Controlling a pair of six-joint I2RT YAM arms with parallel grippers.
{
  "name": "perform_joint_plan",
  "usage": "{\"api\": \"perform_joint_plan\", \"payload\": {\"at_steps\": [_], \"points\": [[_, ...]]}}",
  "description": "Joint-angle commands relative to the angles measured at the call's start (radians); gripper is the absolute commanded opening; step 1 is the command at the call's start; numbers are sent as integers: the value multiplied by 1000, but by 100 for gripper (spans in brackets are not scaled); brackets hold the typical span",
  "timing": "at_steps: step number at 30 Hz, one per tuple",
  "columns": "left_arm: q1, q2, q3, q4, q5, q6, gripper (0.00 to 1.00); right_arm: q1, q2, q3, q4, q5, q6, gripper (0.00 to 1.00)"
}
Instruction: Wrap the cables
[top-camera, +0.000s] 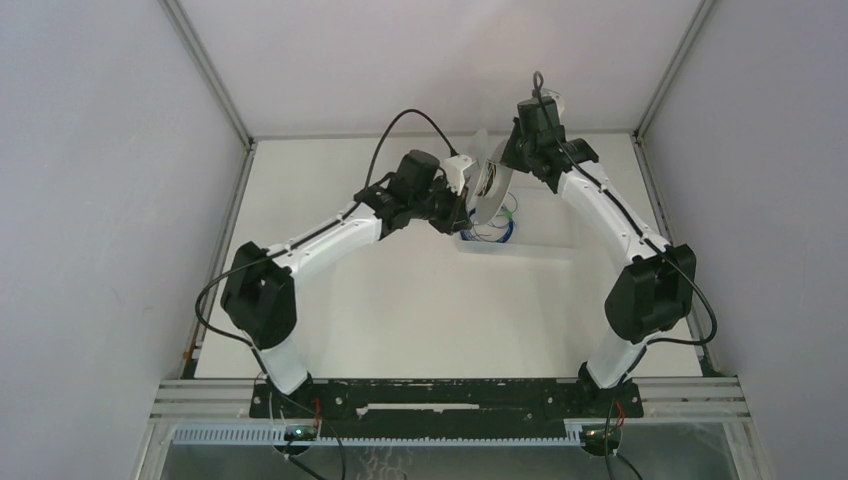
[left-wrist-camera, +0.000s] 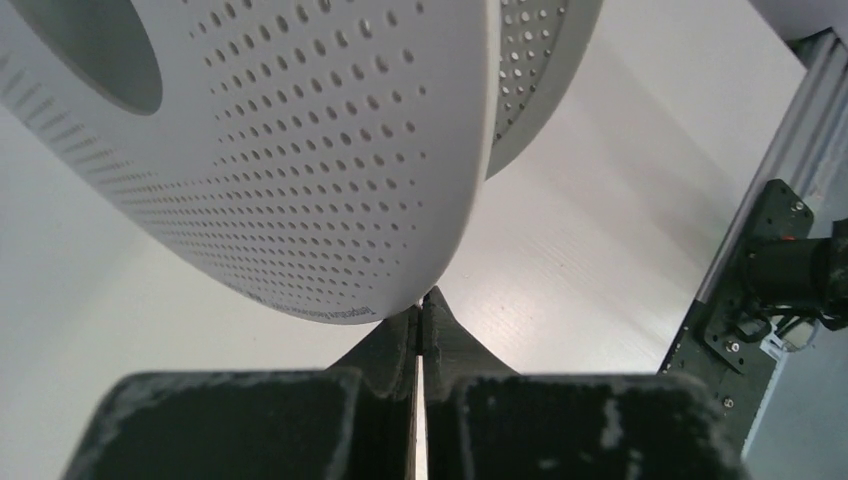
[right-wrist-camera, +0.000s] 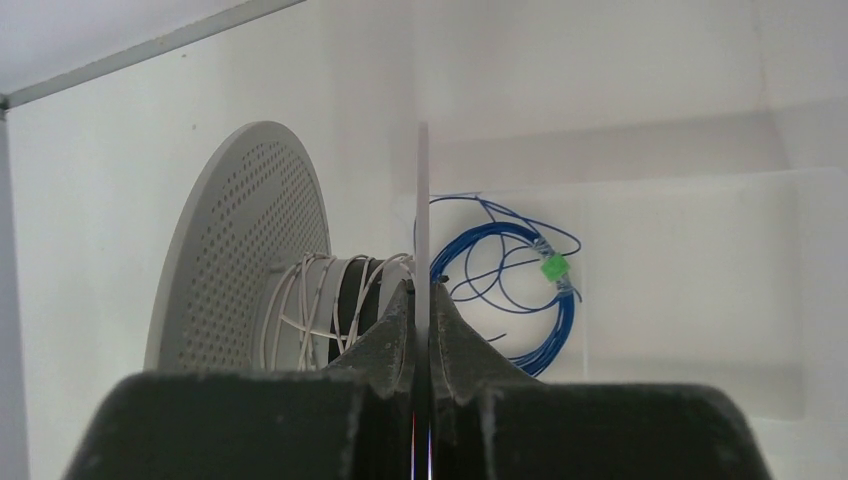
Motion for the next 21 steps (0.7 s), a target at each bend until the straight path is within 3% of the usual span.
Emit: {"api": "perform_joint_plan", "payload": {"at_steps": [1,12,21], "points": [[-21,24,106,-41,-48,22,0,35,4,59,110,106,-37,0],[-57,23,142,-59,-187,108,0,96,63,61,119,132,-62,0],[-109,-30,134,-92,-341,304,0,137,67,61,132,119,-107,0]]}}
